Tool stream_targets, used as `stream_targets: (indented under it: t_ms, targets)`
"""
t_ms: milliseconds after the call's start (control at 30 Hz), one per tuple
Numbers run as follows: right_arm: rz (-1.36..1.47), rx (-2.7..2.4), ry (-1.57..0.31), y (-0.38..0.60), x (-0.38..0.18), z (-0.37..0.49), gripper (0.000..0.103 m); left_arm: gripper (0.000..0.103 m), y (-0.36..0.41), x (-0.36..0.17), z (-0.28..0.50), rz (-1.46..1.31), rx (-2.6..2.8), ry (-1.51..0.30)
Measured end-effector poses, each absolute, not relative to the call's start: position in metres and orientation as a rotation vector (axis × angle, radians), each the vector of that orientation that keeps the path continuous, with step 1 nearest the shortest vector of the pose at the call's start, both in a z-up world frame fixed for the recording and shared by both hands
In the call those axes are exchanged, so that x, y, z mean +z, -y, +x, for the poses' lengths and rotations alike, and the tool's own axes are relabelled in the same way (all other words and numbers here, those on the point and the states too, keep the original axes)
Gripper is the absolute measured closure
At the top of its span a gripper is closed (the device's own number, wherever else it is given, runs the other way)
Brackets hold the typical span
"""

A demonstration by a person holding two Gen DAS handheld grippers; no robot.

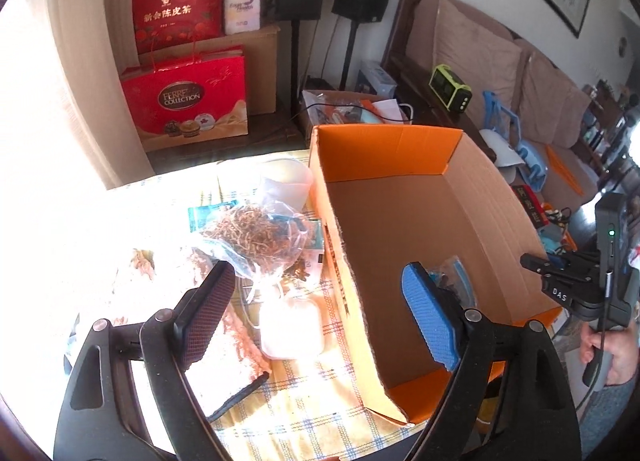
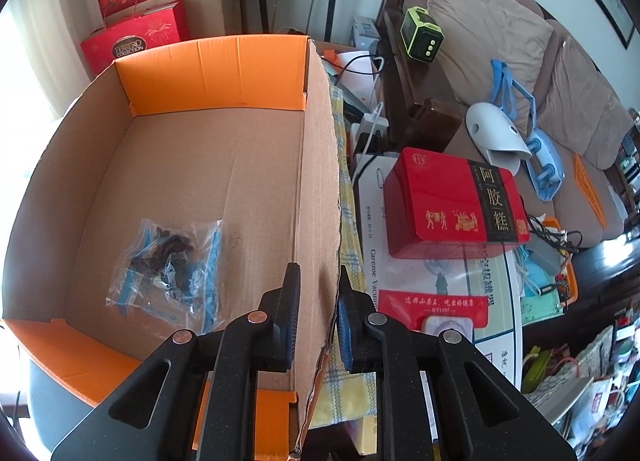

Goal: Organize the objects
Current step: 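Carry the small bag into the cardboard box and open the left gripper, then grasp the clear bag of brown noodles with the left gripper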

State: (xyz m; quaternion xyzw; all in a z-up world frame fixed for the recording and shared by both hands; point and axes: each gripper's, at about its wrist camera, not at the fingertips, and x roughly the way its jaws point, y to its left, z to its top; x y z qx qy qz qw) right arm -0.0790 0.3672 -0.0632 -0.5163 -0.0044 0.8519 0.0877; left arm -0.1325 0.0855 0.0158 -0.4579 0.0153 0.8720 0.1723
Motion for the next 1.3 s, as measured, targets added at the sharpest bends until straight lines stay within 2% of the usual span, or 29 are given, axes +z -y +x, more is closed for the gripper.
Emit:
stream_targets:
  t_ms: [200,367,500,700,867,933,1067,1233,1300]
  targets:
    - [-1.535,2.54,0.018,-0.366,-0.063,-0.078,0.084,0.019,-0.053,0.003,-0.148,-1.351,2.548,-0.025]
    - [-1.536,2.54,0.018,-0.365,-0.063,-0.078,0.082,0.019,-0.032,-0.016,-0.17,-1.439,2.511,0.078]
    - [-1.536,2.538,0.021,-0.364,-0.063,-0.078,0.081,0.029,-0.024,-0.03,-0.186,-1.502,2.493,0.13]
    - [-1.537,2.533,0.025,-0.363,-0.063,-0.078,0.08,0.032,-0.024,-0.046,-0.201,-1.563,2.438,0.207]
    - [-1.539,2.533,0.019,-0.364,-0.063,-0.079,0.08,0.053,-0.031,-0.059,-0.21,-1.622,2.373,0.251]
    - [-1.541,2.533,0.018,-0.365,-0.063,-0.079,0.08,0.067,-0.031,-0.065,-0.213,-1.649,2.337,0.286]
    - [-1.54,2.534,0.021,-0.364,-0.063,-0.079,0.079,0.077,-0.031,-0.072,-0.218,-1.661,2.281,0.358]
    - [-1.54,2.534,0.025,-0.364,-0.064,-0.079,0.077,0.096,-0.03,-0.068,-0.216,-1.638,2.308,0.352]
    - [-1.54,2.536,0.019,-0.364,-0.064,-0.079,0.077,0.099,-0.028,-0.063,-0.214,-1.619,2.323,0.355]
